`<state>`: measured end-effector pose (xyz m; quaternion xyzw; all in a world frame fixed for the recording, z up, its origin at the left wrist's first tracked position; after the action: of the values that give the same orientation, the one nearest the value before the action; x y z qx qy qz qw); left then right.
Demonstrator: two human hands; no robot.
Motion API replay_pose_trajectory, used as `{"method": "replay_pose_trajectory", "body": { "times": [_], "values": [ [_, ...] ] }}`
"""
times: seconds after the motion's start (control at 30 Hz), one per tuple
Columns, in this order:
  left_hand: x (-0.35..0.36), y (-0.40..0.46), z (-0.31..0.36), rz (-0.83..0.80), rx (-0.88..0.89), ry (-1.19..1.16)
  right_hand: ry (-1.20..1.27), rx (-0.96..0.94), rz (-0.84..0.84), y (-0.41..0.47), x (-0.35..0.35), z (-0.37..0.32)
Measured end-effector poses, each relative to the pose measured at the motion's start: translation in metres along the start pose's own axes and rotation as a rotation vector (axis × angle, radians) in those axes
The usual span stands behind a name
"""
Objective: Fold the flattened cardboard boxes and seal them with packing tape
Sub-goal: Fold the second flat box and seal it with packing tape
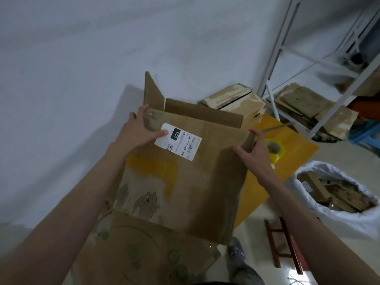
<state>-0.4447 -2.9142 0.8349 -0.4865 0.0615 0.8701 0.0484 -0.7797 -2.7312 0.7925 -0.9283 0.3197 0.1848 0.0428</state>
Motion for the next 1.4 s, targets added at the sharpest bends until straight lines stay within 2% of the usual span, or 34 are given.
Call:
{"method": "replay_pose_trajectory", "body": {
  "times": [0.13,0.27,0.5,0.7,0.83,0.9,0.97,1.07,1.17,1.3,1.4],
  "values": [
    [-0.024,-0.046,0.003,0.215,-0.027,-0.026,0.002,-0.164,-0.025,0.011,-0.002,-0.023],
    [-0.015,-0.093,0.002,0.364,-0.072,-0.073,0.055,-0.306,-0.080,0.013,-0.003,-0.014],
    [0.032,-0.161,-0.001,0.454,-0.244,-0.198,0.039,-0.401,-0.213,0.026,-0.006,0.023],
    [0.031,-0.189,0.007,0.528,-0.306,-0.165,0.025,-0.428,-0.203,0.038,-0.020,0.045],
    [0.004,-0.202,0.019,0.762,-0.230,-0.151,0.023,-0.333,-0.081,0.041,-0.039,0.048],
    [-0.014,-0.214,0.018,0.920,-0.197,-0.032,-0.069,-0.302,0.121,0.043,-0.056,0.049],
    [-0.024,-0.226,0.015,0.990,-0.198,0.171,-0.224,-0.308,0.284,0.047,-0.071,0.044],
    [-0.029,-0.232,0.013,0.947,-0.199,0.393,-0.425,-0.319,0.315,0.059,-0.077,0.036],
    [-0.015,-0.220,0.014,0.749,-0.136,0.531,-0.570,-0.414,0.246,0.068,-0.070,0.030],
    [0.010,-0.196,0.020,0.486,-0.135,0.272,-0.698,-0.536,-0.010,0.072,-0.040,0.022],
    [0.022,-0.178,0.017,0.344,-0.205,0.246,-0.507,-0.472,-0.214,0.073,-0.023,0.017]
  ]
}}
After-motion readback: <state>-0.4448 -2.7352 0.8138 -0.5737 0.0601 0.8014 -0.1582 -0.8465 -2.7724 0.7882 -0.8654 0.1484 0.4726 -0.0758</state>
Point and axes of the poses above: each hand's wrist, its own y-axis towards the middle knuckle, its own x-axis out of the palm, z = x × y, the point moved 6 cm from there along y, towards the middle knuckle, and after that the axes turned 9 degrees about z, right-handed, at the moved point
